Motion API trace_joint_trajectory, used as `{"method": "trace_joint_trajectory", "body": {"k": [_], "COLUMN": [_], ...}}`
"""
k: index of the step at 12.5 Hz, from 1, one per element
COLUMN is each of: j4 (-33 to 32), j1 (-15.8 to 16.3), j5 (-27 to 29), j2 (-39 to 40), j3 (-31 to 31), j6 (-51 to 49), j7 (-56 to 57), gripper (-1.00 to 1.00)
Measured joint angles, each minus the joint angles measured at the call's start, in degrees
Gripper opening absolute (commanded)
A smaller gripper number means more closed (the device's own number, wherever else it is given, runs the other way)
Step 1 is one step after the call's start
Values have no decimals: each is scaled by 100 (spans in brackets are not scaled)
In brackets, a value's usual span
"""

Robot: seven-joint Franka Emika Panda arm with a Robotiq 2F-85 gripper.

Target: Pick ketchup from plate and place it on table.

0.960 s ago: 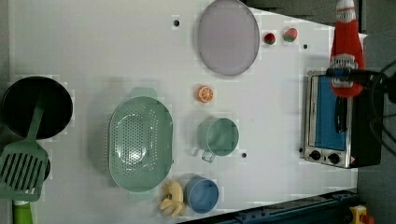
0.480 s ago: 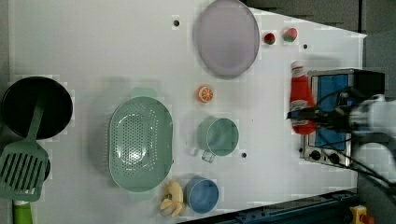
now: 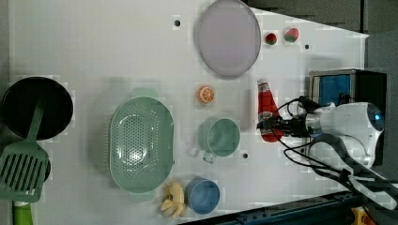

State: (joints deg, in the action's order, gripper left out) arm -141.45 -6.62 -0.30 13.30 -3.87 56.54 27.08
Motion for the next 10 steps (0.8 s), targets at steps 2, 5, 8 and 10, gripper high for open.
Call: {"method": "trace_joint_trajectory", "body": {"k": [2,5,8,10], "j4": [11,11,123,436], "j1": [57,101,-1,11], "j5": [-6,0,9,11], "j2": [80,7,-339,-755], "j3": [2,-2,-131,-164], "j6": [361,450,-145,-1130], "j7": [-10,-49,-305,-722], "gripper": [78,100,100,100]}}
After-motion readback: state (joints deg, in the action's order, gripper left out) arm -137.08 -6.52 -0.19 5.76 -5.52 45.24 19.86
